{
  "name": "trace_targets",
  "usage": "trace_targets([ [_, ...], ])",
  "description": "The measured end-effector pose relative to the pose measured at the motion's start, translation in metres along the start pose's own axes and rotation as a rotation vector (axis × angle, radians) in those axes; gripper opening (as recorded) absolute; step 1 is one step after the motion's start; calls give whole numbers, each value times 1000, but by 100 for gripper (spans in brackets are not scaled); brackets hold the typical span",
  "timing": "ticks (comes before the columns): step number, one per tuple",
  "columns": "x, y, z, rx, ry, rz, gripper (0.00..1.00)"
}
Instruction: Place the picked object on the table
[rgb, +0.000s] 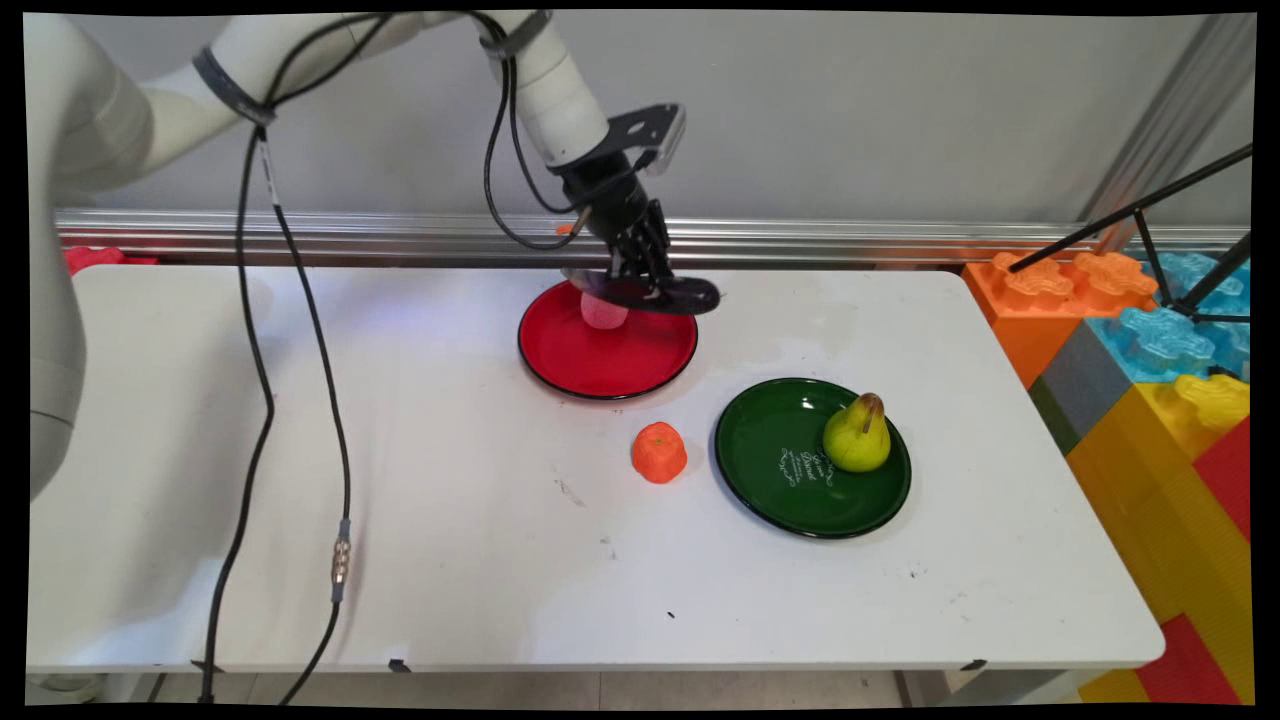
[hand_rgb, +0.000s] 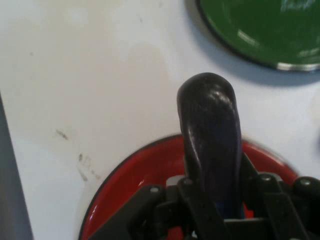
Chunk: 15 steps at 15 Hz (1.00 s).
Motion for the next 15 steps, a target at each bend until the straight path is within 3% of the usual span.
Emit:
trace_targets([
  [5, 31, 41, -26, -14, 33, -62, 0],
  [11, 65, 113, -38, -89, 65, -39, 0],
  [15, 74, 151, -31, -125, 82, -24, 0],
])
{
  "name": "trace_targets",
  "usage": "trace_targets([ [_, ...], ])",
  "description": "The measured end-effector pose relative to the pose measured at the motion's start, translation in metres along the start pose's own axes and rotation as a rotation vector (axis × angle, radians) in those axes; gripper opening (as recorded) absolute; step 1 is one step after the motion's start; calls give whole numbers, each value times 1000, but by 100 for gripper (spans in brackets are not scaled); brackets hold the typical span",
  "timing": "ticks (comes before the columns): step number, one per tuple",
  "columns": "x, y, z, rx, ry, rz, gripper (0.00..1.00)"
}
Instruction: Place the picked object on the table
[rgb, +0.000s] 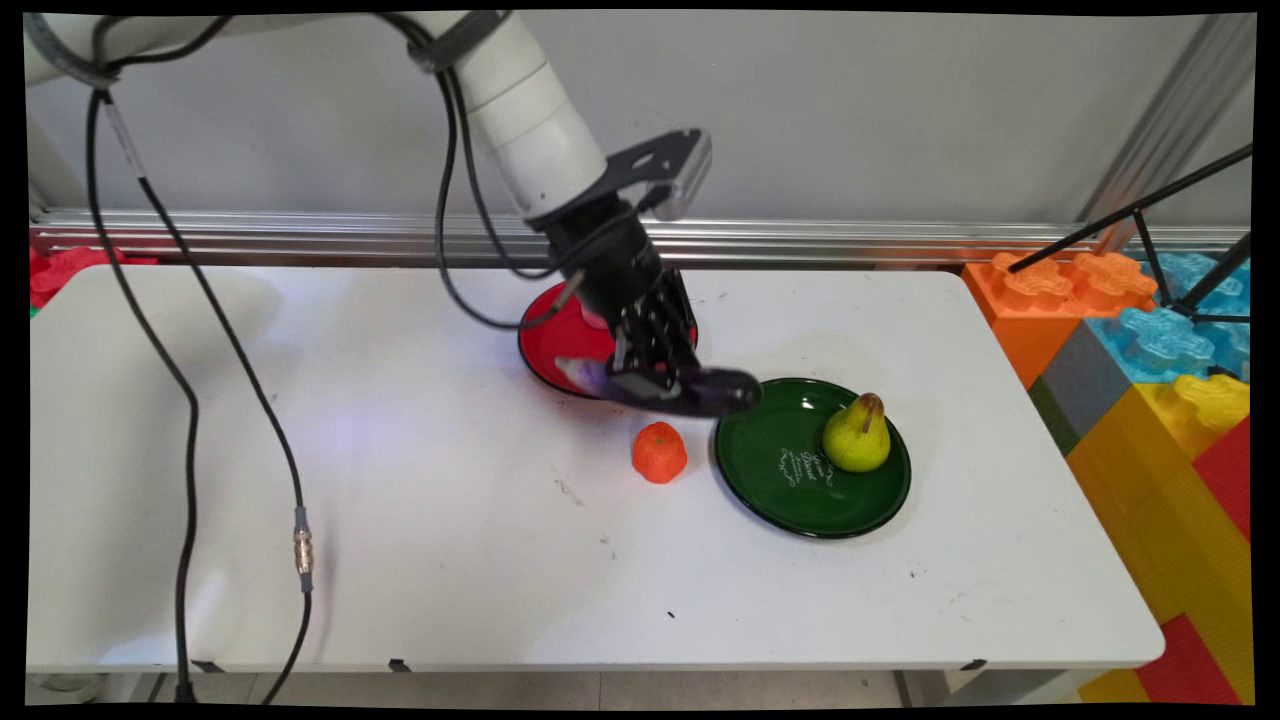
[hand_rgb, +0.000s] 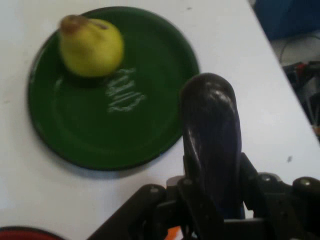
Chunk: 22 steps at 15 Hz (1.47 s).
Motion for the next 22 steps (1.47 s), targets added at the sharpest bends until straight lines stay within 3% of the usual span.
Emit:
trace_targets([
  [6, -13, 32, 32, -27, 3, 29, 0],
  [12, -46, 62, 81, -50, -20, 40, 0],
  [22, -77, 73, 122, -8, -59, 38, 0],
])
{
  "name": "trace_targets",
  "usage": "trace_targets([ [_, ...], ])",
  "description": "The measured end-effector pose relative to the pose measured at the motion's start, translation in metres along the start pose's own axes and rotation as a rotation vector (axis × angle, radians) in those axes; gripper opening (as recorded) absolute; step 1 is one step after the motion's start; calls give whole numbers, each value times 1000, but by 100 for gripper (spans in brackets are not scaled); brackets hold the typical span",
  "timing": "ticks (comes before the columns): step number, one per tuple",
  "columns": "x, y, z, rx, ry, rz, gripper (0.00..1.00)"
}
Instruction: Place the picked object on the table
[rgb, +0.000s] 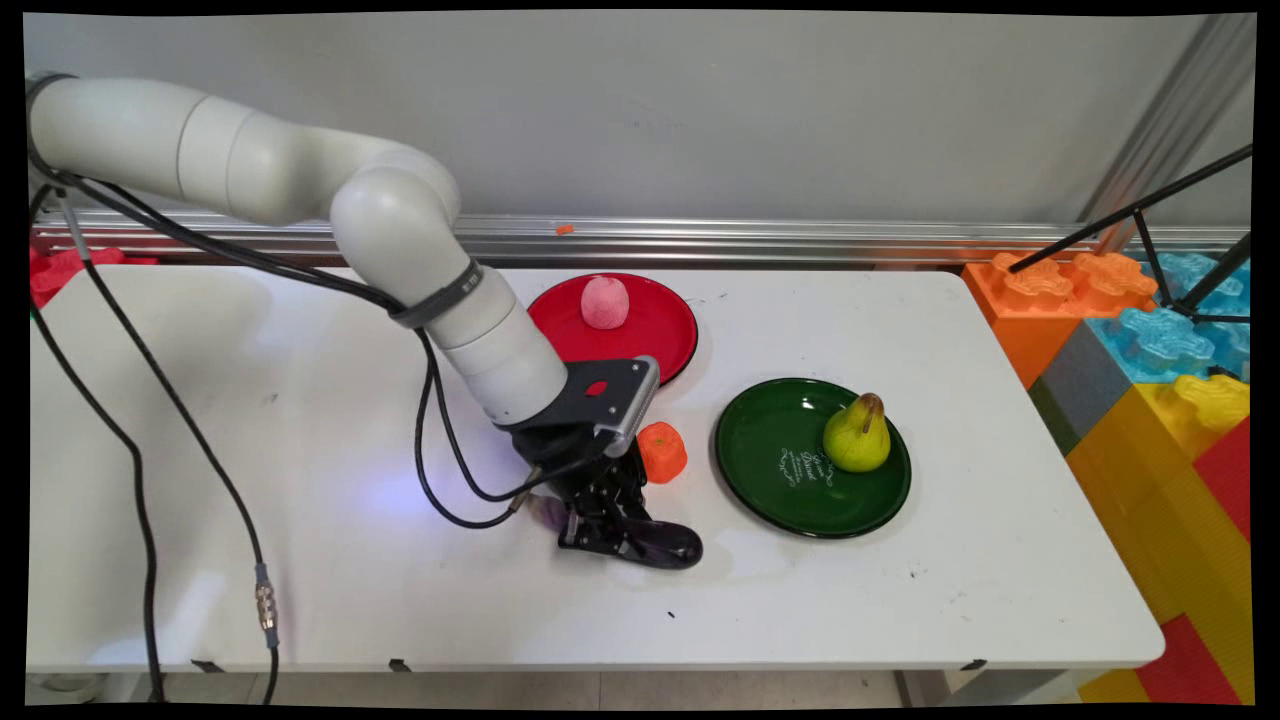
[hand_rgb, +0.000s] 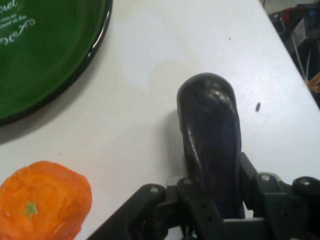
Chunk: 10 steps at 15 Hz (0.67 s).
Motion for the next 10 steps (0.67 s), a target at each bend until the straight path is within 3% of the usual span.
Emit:
trace_targets([
  [4, -5, 2, 7, 17, -6, 1, 0],
  [5, -6, 2, 8, 24, -6, 3, 100],
  [10, -5, 2, 2, 40, -4, 6, 100],
])
